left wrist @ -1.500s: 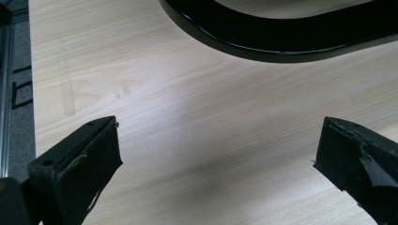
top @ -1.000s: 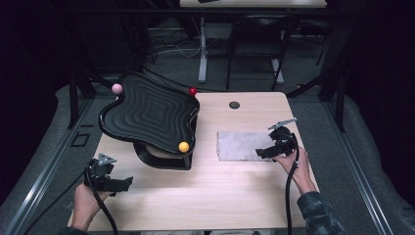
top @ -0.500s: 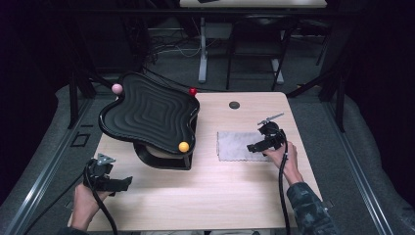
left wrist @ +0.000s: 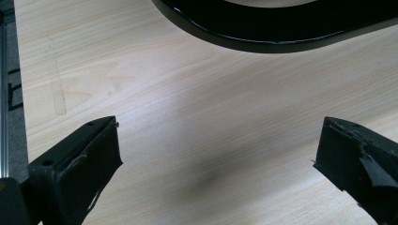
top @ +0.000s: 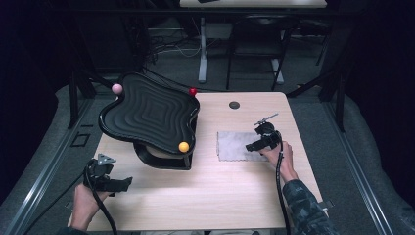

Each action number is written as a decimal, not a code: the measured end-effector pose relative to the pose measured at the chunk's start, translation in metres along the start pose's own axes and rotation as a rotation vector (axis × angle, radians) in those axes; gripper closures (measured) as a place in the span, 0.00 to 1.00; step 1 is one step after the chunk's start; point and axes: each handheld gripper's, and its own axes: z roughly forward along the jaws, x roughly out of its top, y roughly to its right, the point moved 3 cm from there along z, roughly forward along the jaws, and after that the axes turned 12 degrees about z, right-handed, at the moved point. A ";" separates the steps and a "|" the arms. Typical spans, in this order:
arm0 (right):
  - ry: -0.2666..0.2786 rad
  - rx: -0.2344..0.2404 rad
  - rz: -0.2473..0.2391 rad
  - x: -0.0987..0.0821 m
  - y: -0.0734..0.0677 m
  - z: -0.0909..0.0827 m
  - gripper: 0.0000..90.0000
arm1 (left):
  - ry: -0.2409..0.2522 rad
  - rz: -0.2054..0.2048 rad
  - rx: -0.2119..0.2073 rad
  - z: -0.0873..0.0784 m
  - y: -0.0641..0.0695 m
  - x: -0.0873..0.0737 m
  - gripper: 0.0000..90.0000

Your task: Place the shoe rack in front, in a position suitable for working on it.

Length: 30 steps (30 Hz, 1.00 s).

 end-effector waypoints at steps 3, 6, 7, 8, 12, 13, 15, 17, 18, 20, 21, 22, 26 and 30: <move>-0.016 -0.017 0.005 -0.001 0.001 0.004 0.16 | -0.002 0.001 0.001 0.000 0.000 0.000 0.00; -0.025 -0.022 0.014 -0.002 0.002 0.006 0.17 | -0.002 0.002 0.003 0.000 0.000 0.000 0.00; -0.033 -0.020 0.016 -0.002 0.003 0.007 0.18 | -0.002 0.003 0.000 -0.001 0.000 -0.001 0.00; -0.036 -0.036 0.019 -0.003 0.004 0.009 0.19 | -0.001 0.004 -0.001 -0.001 0.000 -0.001 0.00; -0.034 -0.053 -0.003 -0.004 0.002 0.009 0.24 | -0.015 0.000 -0.011 0.000 0.001 -0.002 0.02; -0.024 -0.092 -0.001 -0.005 0.002 0.009 0.24 | -0.015 0.001 -0.014 0.000 0.002 -0.002 0.03; -0.024 -0.065 0.001 -0.005 0.002 0.009 0.25 | -0.015 0.012 -0.009 -0.001 0.003 -0.001 0.05; -0.017 -0.067 0.002 -0.005 0.003 0.008 0.28 | -0.009 0.012 -0.006 -0.003 0.004 -0.001 0.06; -0.014 -0.069 0.004 -0.006 0.003 0.008 0.30 | -0.008 0.010 -0.002 -0.003 0.004 -0.001 0.06; -0.001 -0.067 0.012 -0.006 0.006 0.006 0.36 | -0.009 0.008 -0.008 -0.003 0.003 -0.002 0.06; -0.001 -0.067 0.012 -0.006 0.006 0.006 0.36 | -0.009 0.008 -0.008 -0.003 0.003 -0.002 0.06; 0.016 -0.054 0.020 -0.007 0.008 0.005 0.42 | -0.014 0.010 -0.004 -0.003 0.003 -0.002 0.07; 0.023 -0.067 0.027 -0.008 0.010 0.003 0.52 | -0.014 0.018 -0.001 -0.003 0.004 -0.002 0.08; 0.035 -0.068 0.031 -0.009 0.011 0.001 0.63 | -0.013 0.023 -0.001 -0.004 0.005 -0.001 0.10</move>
